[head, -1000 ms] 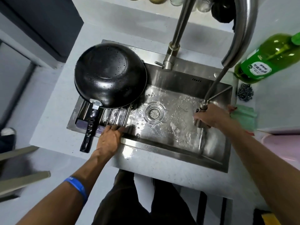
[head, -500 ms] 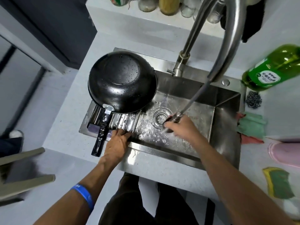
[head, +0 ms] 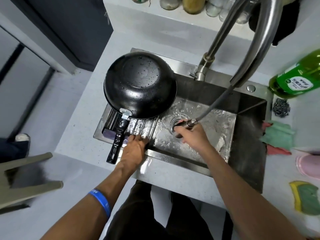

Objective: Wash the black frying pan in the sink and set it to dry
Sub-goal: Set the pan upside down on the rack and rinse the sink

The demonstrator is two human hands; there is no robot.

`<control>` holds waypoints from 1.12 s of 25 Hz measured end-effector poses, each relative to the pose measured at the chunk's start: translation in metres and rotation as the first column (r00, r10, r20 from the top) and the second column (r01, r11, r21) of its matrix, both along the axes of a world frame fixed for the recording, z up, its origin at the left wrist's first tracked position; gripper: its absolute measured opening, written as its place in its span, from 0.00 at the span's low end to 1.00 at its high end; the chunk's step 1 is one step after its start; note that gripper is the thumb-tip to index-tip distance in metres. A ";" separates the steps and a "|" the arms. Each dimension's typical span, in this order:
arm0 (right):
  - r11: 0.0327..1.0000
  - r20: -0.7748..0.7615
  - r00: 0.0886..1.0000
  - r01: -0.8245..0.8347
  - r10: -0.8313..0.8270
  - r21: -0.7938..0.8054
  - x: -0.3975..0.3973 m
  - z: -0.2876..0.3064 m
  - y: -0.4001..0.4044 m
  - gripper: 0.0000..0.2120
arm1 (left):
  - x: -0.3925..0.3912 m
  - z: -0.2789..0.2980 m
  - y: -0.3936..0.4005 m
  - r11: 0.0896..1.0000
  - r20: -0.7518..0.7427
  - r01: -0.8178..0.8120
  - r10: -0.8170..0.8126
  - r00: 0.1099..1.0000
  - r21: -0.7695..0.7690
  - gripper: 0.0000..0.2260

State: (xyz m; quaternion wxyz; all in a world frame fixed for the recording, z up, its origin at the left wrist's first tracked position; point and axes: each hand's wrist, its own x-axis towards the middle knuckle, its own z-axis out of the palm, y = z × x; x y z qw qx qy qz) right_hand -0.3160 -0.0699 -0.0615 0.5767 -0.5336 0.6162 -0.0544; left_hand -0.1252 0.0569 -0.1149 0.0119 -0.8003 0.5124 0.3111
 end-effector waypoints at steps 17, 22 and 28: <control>0.983 0.178 0.979 0.125 -0.100 -0.133 0.002 -0.019 -0.034 0.10 | -0.002 0.006 -0.001 0.998 0.057 0.063 -0.062 0.996 -0.023 0.15; 0.896 0.126 0.928 0.373 -0.352 -0.242 -0.039 -0.024 -0.060 0.14 | -0.005 0.008 -0.001 0.994 0.061 0.094 -0.091 0.994 -0.049 0.19; 0.969 0.170 0.973 0.183 -0.155 -0.165 -0.015 -0.018 -0.021 0.14 | -0.003 0.008 0.000 0.997 -0.004 0.037 -0.038 0.999 -0.069 0.17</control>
